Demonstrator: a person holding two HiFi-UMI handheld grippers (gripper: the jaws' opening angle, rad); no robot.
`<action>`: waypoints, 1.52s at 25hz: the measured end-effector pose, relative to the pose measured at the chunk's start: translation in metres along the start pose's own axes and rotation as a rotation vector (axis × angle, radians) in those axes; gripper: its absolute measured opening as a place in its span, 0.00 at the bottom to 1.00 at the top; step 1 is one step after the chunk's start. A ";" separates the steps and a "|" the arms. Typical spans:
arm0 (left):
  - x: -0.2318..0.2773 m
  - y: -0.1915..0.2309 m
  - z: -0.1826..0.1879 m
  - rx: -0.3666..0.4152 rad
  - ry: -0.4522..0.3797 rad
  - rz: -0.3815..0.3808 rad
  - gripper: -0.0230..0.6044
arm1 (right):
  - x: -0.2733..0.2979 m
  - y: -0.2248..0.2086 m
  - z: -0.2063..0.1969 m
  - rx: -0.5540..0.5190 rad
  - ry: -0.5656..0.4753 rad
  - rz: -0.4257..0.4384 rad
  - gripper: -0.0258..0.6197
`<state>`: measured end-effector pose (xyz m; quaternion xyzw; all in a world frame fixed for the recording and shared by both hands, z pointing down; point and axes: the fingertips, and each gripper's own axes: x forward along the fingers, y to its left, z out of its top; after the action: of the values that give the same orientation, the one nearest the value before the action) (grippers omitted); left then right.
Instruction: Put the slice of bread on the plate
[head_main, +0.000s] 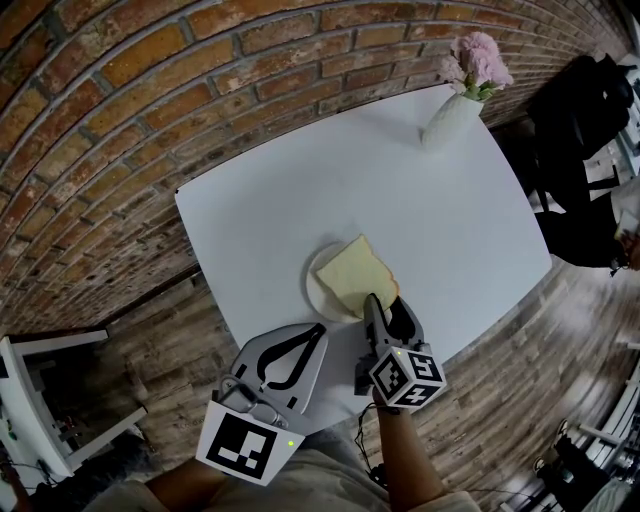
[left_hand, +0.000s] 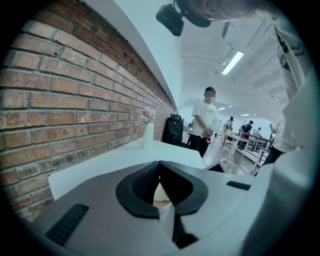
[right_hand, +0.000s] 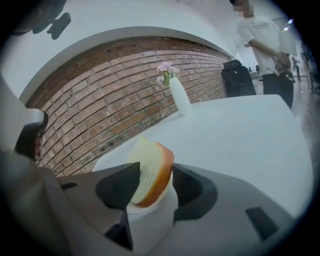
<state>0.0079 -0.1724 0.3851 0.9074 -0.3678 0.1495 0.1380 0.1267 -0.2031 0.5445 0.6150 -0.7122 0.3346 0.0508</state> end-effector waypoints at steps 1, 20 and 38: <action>0.000 0.000 0.000 0.000 0.001 0.000 0.05 | 0.000 -0.001 0.000 0.006 0.001 0.002 0.34; 0.001 0.002 0.000 -0.003 0.001 0.002 0.05 | 0.000 0.002 0.002 -0.140 0.028 -0.056 0.37; -0.001 0.003 0.001 -0.005 -0.006 0.006 0.05 | 0.000 0.010 0.002 -0.304 0.055 -0.090 0.41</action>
<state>0.0054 -0.1738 0.3839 0.9064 -0.3712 0.1462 0.1390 0.1185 -0.2035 0.5390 0.6223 -0.7246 0.2370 0.1776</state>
